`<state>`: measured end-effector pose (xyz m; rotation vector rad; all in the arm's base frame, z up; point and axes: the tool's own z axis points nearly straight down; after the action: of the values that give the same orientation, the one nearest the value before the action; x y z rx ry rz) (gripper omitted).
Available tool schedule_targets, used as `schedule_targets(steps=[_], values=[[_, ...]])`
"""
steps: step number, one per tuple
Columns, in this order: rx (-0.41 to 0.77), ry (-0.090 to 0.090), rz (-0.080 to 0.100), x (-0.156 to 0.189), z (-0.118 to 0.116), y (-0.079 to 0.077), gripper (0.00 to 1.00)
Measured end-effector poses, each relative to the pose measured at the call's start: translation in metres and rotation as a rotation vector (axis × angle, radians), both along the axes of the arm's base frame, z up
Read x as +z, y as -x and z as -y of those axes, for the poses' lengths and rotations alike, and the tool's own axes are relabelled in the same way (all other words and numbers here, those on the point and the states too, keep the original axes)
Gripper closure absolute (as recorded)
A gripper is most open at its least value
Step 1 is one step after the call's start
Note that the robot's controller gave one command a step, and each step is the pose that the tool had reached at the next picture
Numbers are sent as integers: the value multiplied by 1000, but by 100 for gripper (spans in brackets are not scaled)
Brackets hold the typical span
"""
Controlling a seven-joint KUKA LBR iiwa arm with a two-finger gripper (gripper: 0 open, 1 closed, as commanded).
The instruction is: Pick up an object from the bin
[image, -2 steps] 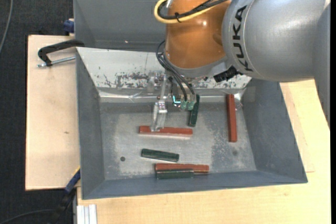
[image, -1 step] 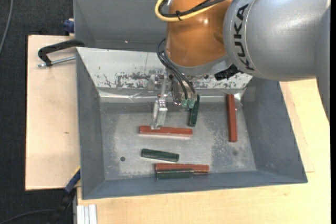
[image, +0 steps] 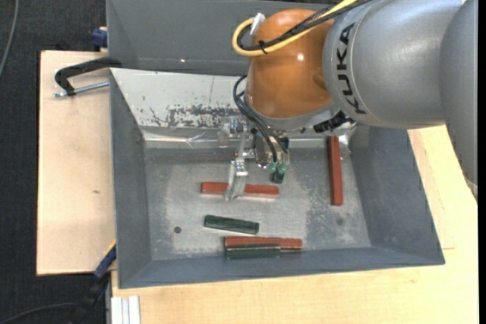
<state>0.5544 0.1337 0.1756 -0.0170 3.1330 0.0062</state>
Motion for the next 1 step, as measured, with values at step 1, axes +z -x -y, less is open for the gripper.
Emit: schedule_targets(steps=[1], values=[[68,5,-13,-18,61,30,0]])
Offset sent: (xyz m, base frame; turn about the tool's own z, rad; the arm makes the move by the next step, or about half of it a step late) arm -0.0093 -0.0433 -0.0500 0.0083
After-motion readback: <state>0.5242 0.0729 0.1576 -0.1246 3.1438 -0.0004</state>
